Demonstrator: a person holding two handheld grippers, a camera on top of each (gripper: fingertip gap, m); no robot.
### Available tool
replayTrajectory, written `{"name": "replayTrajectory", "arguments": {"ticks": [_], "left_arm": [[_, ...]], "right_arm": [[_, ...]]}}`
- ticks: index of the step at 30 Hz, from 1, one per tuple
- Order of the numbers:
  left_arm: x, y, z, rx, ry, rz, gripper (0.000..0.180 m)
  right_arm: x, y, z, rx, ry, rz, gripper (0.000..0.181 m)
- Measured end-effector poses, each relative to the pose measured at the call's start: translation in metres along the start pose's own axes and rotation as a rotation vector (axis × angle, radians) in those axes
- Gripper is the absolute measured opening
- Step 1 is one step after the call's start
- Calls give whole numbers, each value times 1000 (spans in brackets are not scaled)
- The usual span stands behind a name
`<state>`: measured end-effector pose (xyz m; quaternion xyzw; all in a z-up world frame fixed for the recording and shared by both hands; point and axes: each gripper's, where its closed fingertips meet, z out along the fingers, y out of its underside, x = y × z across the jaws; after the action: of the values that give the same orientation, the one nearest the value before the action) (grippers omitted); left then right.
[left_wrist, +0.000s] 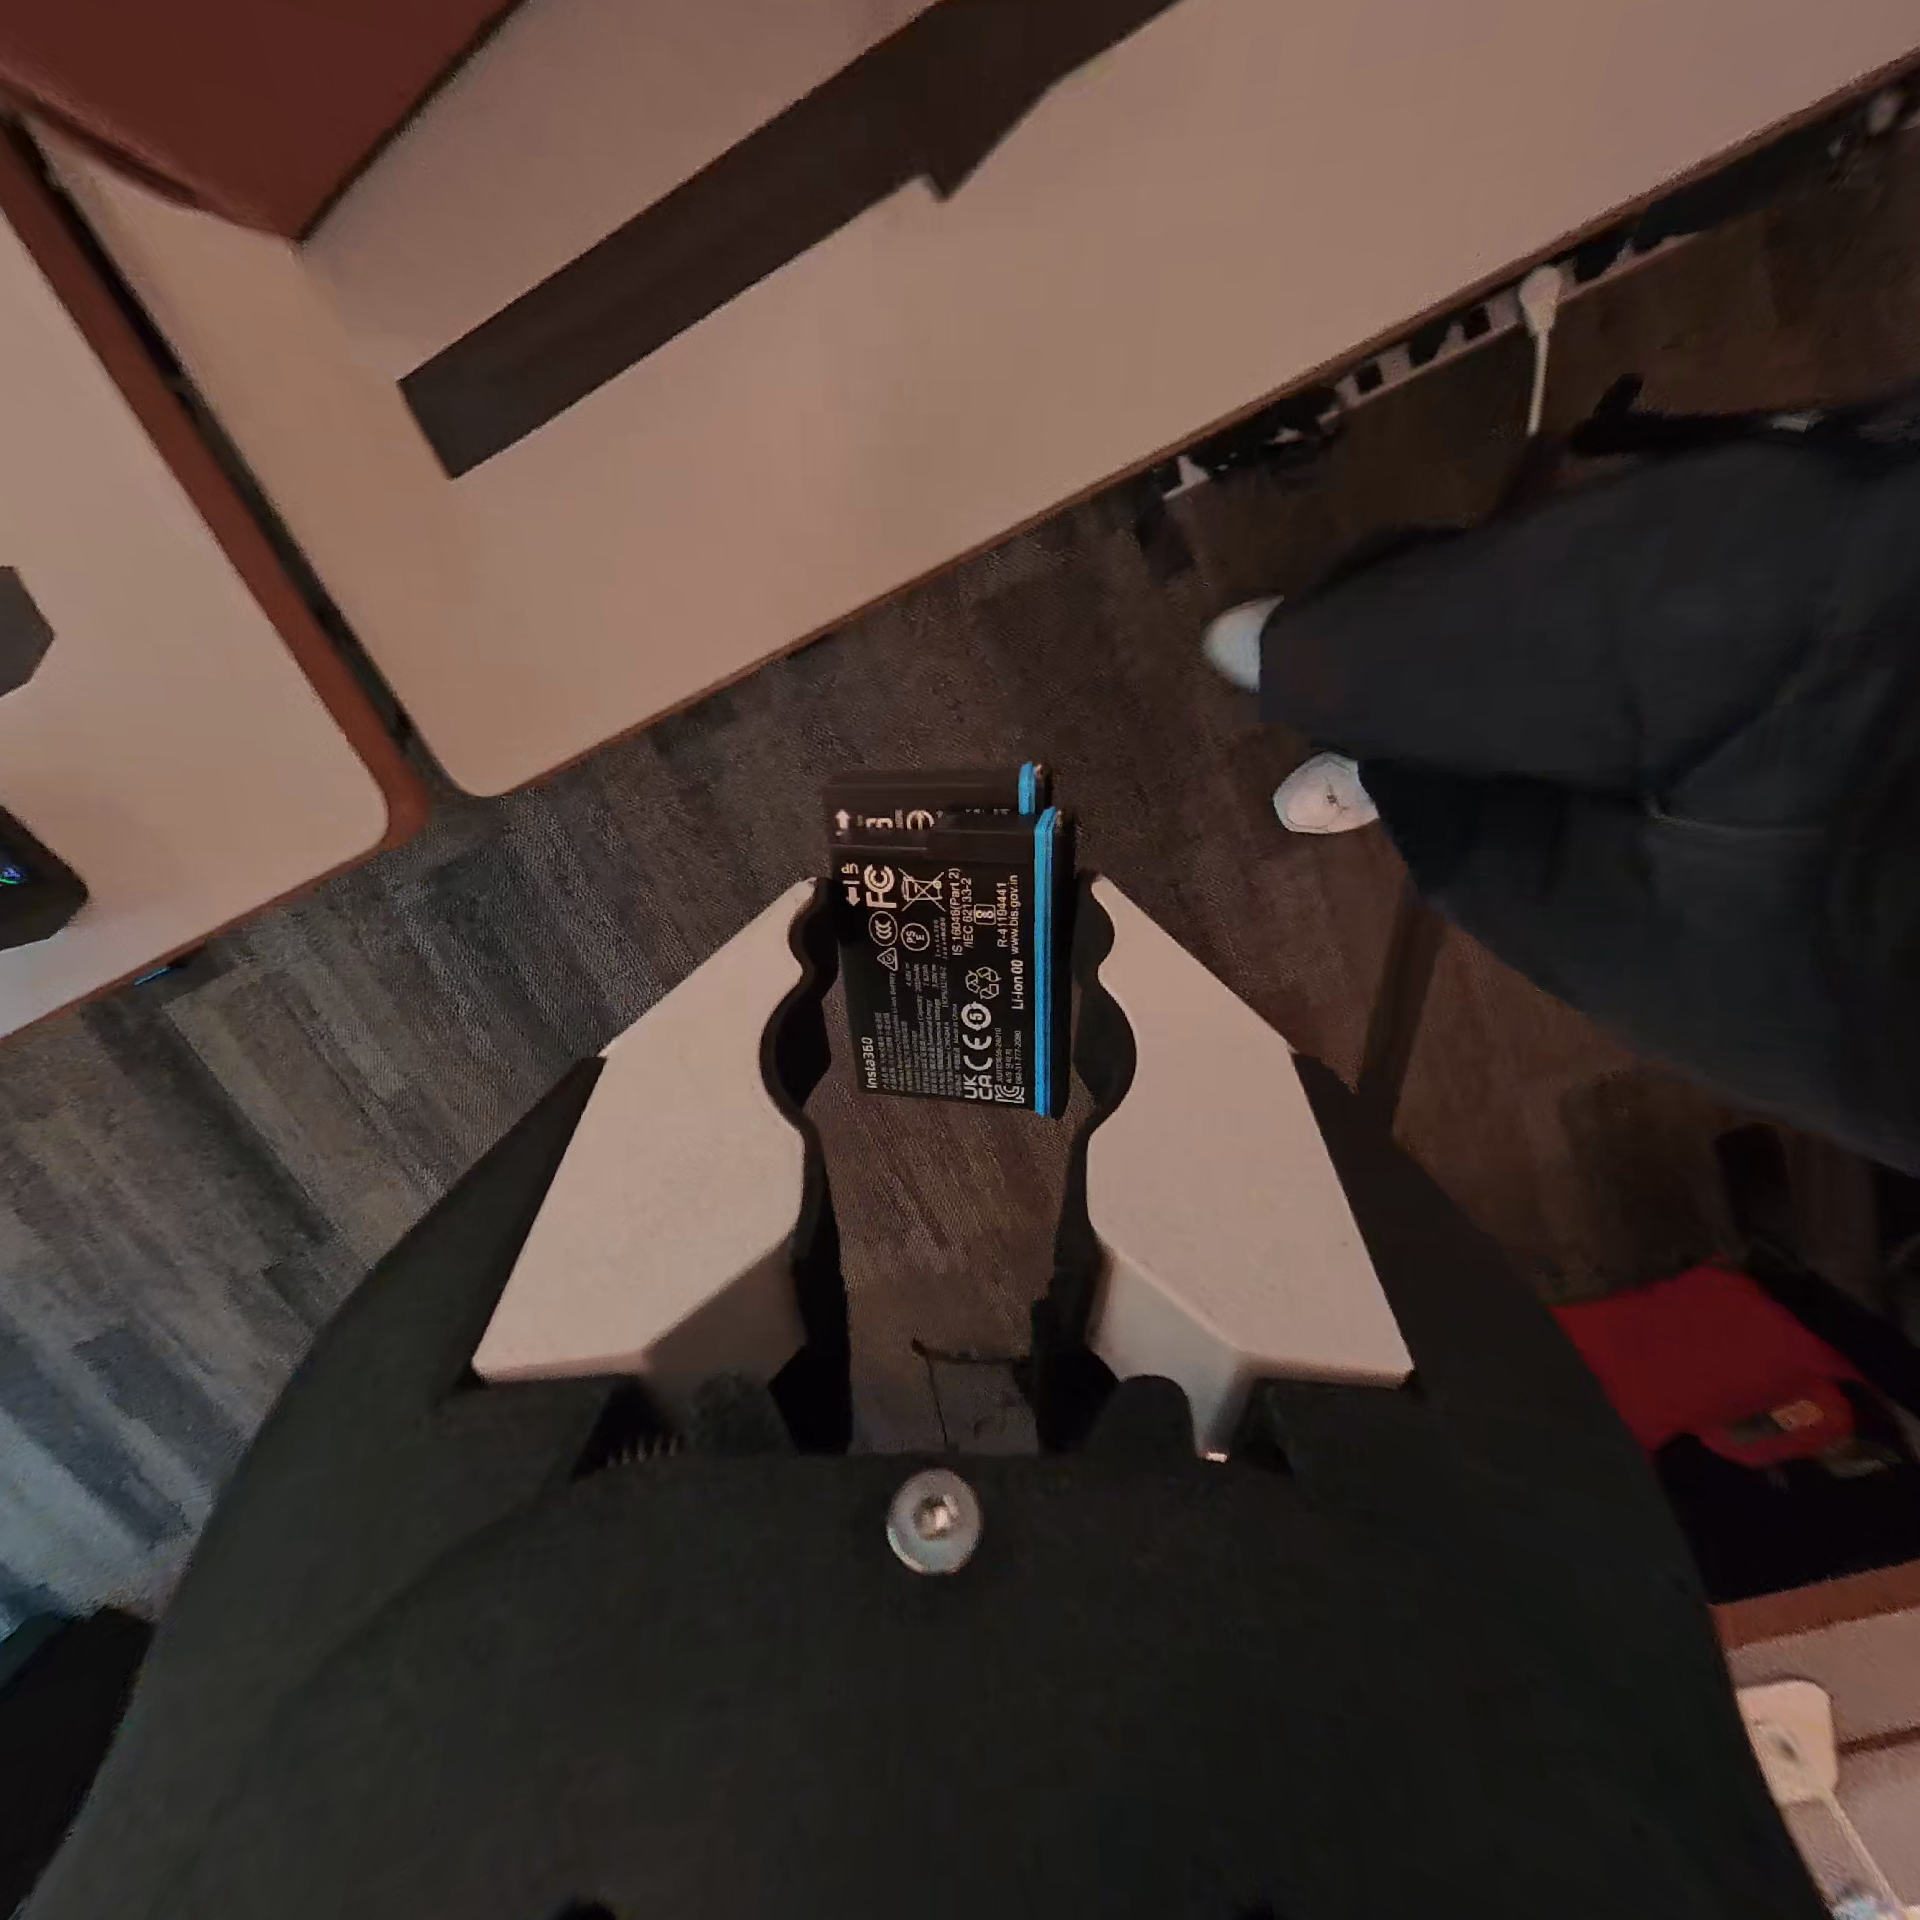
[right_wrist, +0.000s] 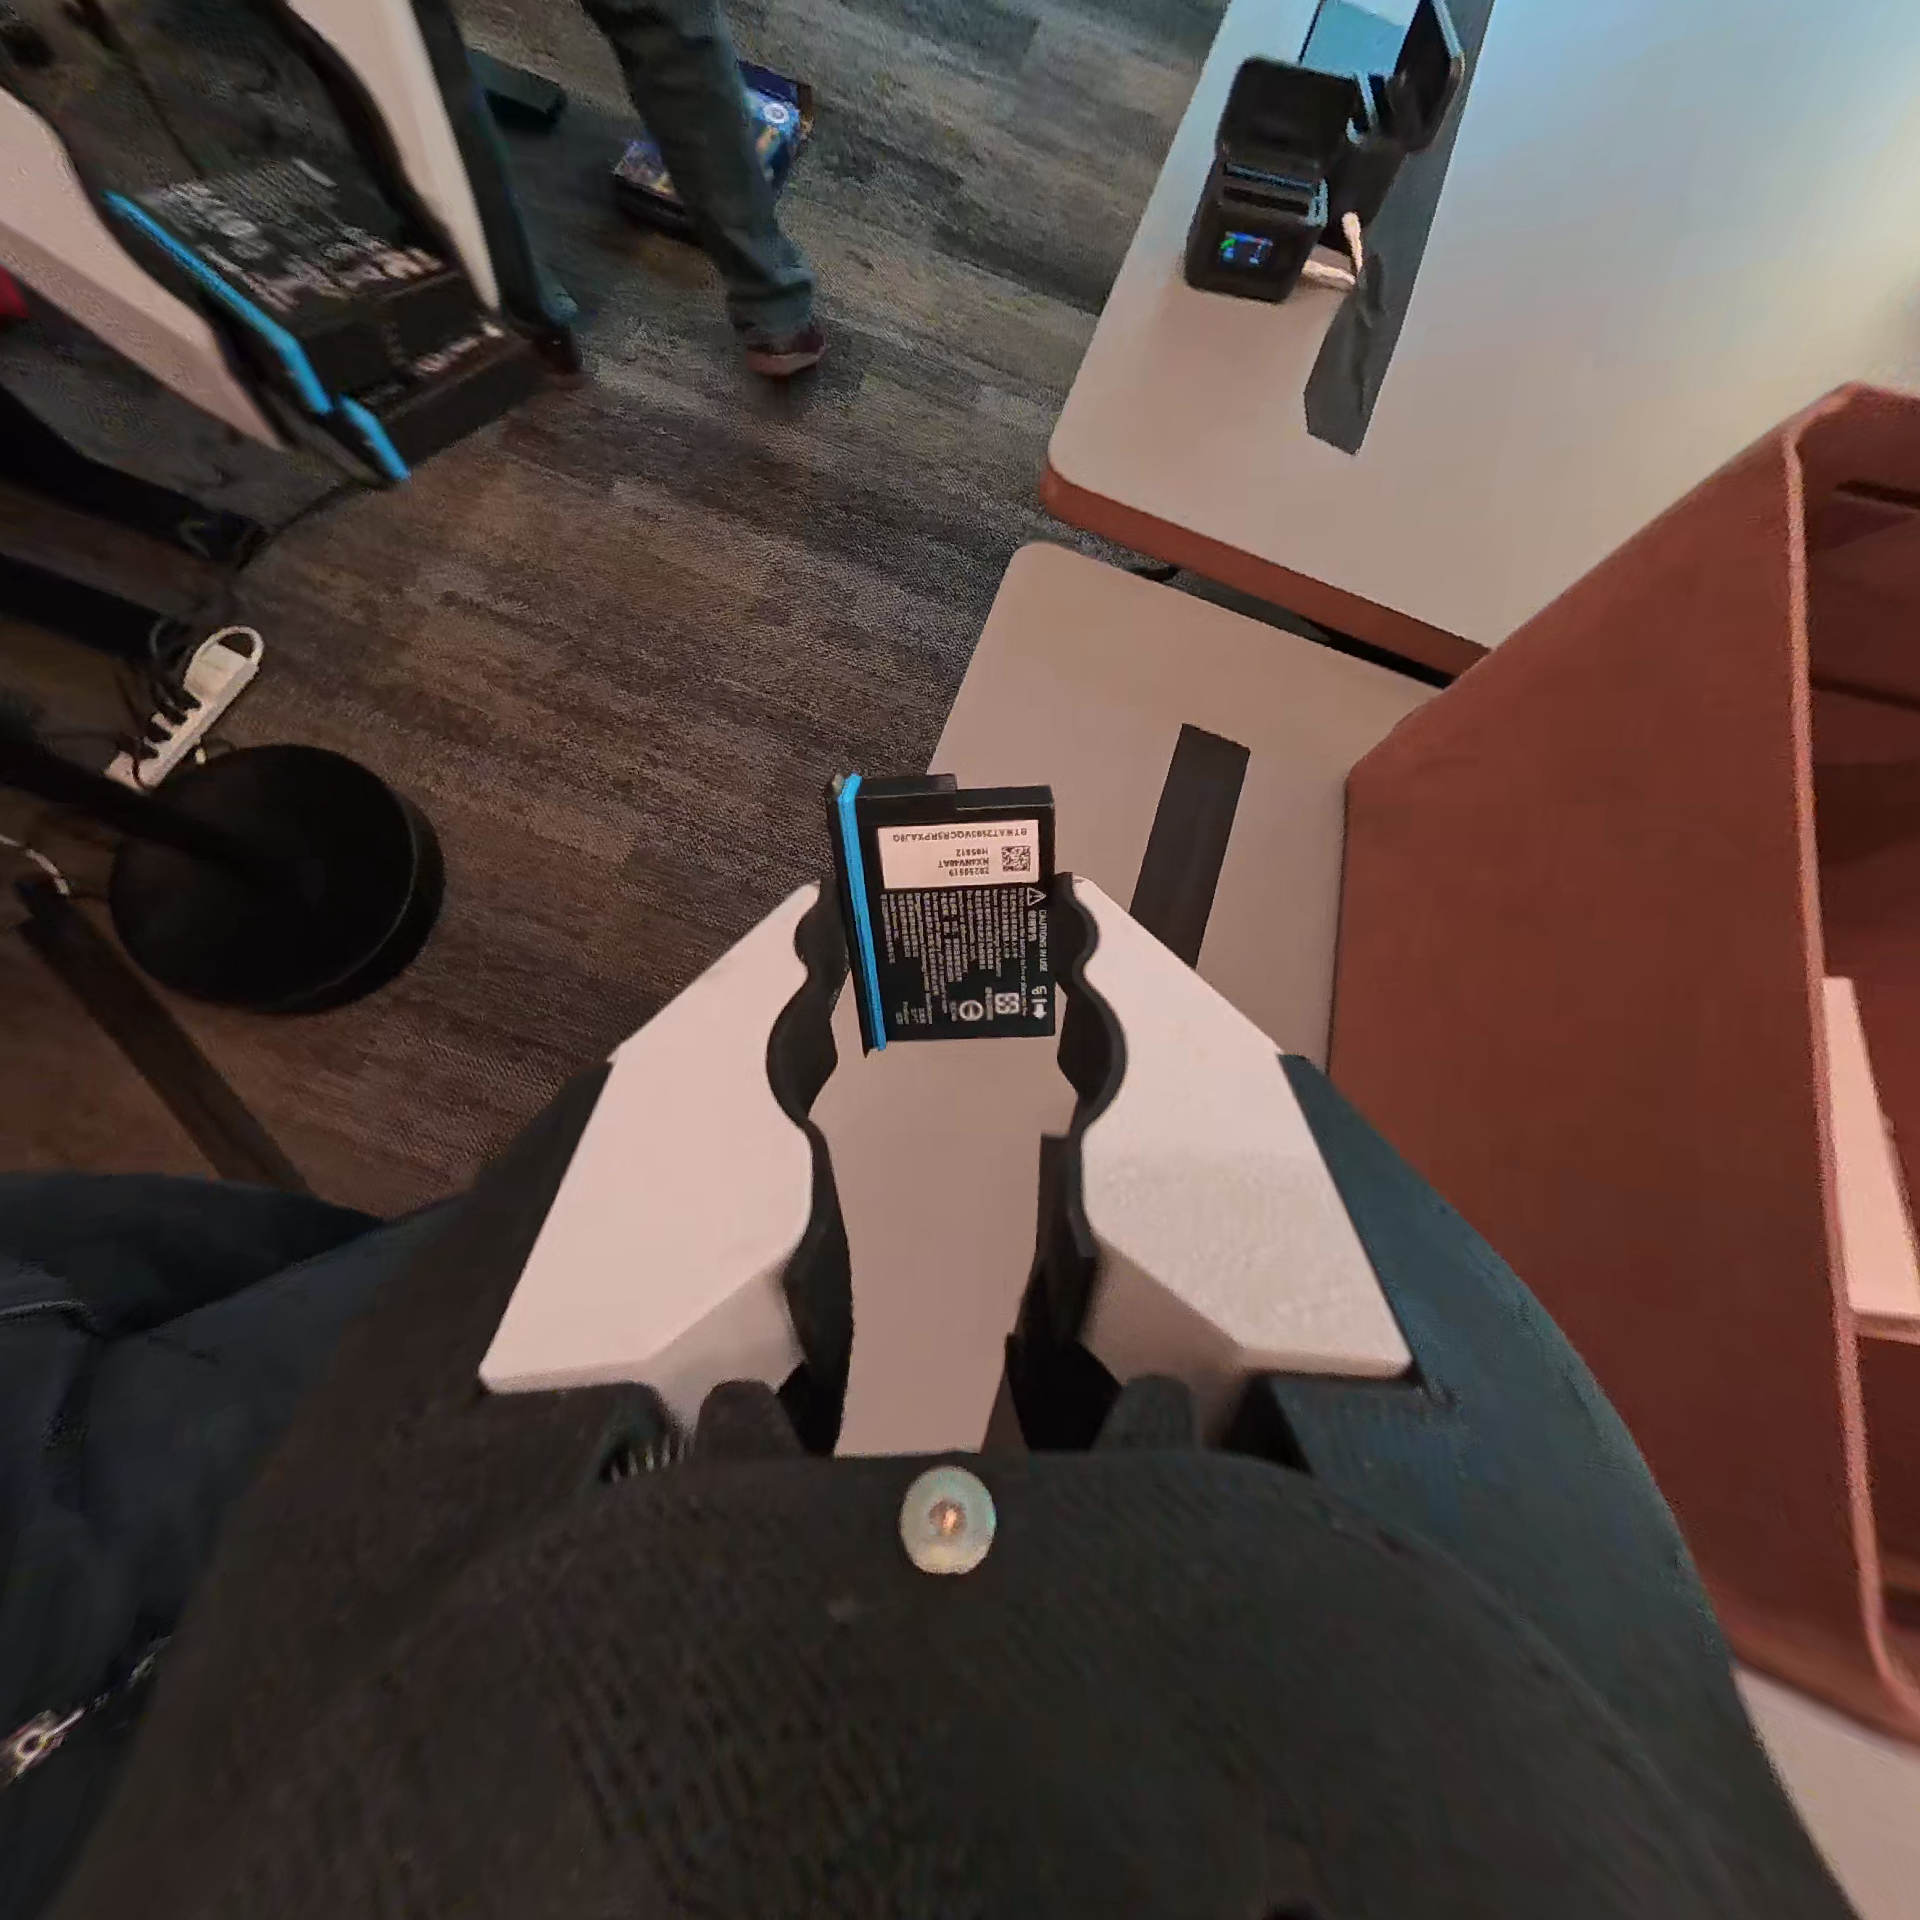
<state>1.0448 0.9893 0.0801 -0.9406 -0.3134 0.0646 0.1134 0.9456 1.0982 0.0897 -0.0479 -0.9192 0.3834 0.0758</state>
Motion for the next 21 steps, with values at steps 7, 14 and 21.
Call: {"name": "replayTrajectory", "arguments": {"ticks": [7, 14, 21], "left_arm": [[-200, 35, 86, 5, -62, -84, 44], [-341, 73, 177, -82, -105, -117, 44], [-411, 70, 237, -33, -18, -75, 44]], "right_arm": [[97, -49, 141, -64, 54, 62, 40], [165, -69, 256, -142, 53, 172, 40], [199, -77, 330, -178, 114, 275, 40]]}}
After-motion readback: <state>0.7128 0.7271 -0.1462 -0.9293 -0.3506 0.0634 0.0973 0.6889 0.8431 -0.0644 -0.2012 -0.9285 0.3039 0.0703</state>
